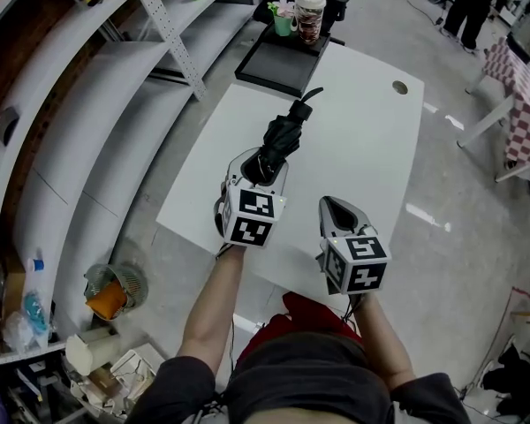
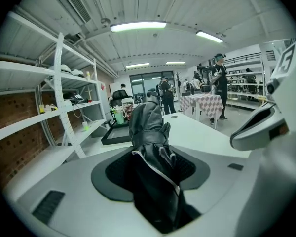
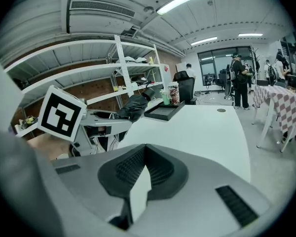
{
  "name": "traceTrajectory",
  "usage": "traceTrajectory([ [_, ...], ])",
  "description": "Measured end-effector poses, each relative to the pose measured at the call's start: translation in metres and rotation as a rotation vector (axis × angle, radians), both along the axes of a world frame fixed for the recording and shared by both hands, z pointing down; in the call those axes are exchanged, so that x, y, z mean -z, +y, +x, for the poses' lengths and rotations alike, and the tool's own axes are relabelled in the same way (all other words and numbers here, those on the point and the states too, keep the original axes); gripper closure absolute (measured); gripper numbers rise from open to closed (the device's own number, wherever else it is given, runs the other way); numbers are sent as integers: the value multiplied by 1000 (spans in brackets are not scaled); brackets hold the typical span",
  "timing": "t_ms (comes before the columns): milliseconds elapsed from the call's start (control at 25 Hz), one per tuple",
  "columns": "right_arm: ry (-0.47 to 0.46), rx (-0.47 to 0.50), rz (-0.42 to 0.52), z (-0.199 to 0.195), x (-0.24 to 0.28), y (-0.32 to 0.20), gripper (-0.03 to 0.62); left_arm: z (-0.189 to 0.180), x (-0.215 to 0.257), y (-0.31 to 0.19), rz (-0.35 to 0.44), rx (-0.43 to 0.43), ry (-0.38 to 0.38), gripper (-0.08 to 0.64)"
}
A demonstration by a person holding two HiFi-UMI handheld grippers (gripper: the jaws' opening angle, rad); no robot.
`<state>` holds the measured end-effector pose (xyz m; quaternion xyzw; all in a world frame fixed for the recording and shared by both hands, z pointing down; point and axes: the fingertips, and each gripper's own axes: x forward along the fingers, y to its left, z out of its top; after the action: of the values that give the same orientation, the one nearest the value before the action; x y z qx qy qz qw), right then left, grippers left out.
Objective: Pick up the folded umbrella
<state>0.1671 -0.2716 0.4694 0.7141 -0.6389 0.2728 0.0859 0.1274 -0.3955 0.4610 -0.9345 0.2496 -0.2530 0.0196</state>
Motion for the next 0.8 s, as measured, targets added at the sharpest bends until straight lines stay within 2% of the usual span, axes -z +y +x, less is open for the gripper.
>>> traceTrajectory([
  [280, 15, -4, 40, -4, 17, 9, 574, -11, 29, 20, 24, 8, 54, 345],
  [800, 56, -1, 107, -16, 43, 18, 574, -49, 63, 51, 20, 63, 142, 345],
])
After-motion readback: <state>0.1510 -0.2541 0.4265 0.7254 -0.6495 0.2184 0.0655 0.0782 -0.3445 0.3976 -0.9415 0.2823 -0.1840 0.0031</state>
